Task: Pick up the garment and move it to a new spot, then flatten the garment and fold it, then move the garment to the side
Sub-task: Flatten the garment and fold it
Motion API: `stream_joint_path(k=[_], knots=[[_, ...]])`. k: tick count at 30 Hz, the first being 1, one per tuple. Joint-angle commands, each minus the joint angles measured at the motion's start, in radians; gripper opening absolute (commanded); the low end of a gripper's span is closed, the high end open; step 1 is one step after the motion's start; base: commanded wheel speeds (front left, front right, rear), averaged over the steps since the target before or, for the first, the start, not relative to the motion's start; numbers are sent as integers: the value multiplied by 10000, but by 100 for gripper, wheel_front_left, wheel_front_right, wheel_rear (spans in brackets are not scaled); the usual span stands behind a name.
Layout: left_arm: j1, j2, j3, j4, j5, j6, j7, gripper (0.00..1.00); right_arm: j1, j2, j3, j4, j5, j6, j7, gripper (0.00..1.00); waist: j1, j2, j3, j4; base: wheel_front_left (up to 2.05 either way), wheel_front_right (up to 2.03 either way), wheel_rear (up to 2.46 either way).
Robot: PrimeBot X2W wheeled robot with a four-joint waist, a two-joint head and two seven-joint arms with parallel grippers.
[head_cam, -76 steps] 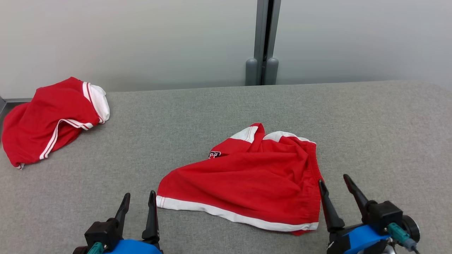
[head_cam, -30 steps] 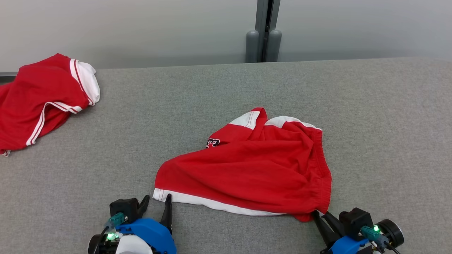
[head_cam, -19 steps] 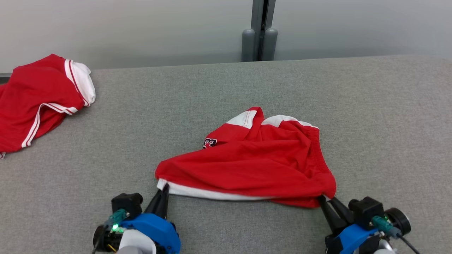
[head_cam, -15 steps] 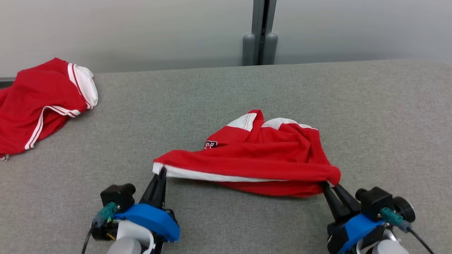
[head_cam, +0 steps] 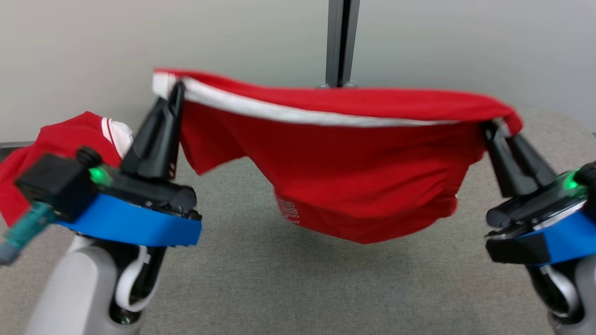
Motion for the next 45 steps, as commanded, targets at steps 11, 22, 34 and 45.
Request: stream_joint_path(k=[11, 22, 34, 45], knots=[[-2367, 739, 107, -2149, 71, 157, 2235, 0, -1268, -190, -619, -1993, 623, 1, 1743, 0, 1, 0, 692, -175, 0, 0, 0], [-5222, 622, 322, 153, -41, -105, 2168, 0, -5314, -513, 1079, 1236, 940, 1, 1670, 0, 1, 0, 2954, -319, 0, 0, 0], [-6990, -293, 422, 3698, 36, -109, 265, 0, -8851, 692, 2087, 6428, -161, 1, -746, 0, 1, 0, 4923, 102, 0, 0, 0], [-3905, -856, 383, 4981, -948, -442, -1295, 0, -6995, 642, 3499, 7922, 493, 1, -2191, 0, 1, 0, 5014, 333, 0, 0, 0]])
